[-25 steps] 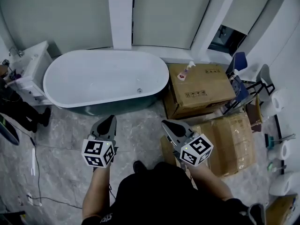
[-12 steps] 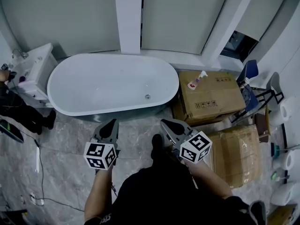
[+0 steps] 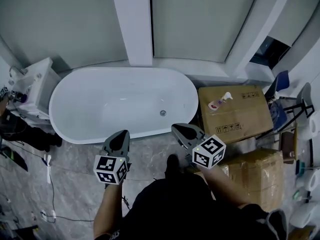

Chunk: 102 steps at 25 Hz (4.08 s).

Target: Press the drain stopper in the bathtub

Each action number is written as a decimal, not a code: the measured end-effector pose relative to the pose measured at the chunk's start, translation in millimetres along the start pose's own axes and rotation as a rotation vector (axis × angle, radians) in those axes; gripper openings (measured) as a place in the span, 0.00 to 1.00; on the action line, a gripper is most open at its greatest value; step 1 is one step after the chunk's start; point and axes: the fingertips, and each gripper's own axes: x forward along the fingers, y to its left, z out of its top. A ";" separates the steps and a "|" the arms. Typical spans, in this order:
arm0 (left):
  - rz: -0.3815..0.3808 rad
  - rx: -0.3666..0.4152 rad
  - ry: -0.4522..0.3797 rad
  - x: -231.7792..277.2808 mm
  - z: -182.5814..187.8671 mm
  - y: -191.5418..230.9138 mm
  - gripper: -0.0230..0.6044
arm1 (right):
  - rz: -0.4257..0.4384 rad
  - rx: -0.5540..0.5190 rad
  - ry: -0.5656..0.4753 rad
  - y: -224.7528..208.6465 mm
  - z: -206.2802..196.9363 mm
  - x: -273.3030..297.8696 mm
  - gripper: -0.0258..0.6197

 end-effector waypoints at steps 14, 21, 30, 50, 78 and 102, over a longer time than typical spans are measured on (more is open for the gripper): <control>0.042 -0.025 0.016 164.9 62.1 66.4 0.06 | 0.087 -0.016 0.082 -129.7 53.6 108.1 0.06; -0.034 -0.036 0.004 215.7 83.2 134.9 0.06 | -0.021 -0.020 0.089 -161.3 80.9 170.5 0.06; -0.136 -0.003 0.006 261.8 93.3 181.8 0.06 | -0.112 -0.005 0.140 -185.3 83.6 224.2 0.06; -0.101 -0.100 0.202 358.2 31.5 199.2 0.06 | -0.012 0.119 0.302 -274.6 18.1 297.5 0.06; -0.152 -0.235 0.479 535.9 -346.4 232.0 0.06 | 0.027 0.091 0.805 -420.6 -397.3 420.5 0.06; -0.204 -0.171 0.724 634.6 -594.3 241.9 0.06 | -0.140 -0.204 1.095 -565.1 -674.1 472.9 0.06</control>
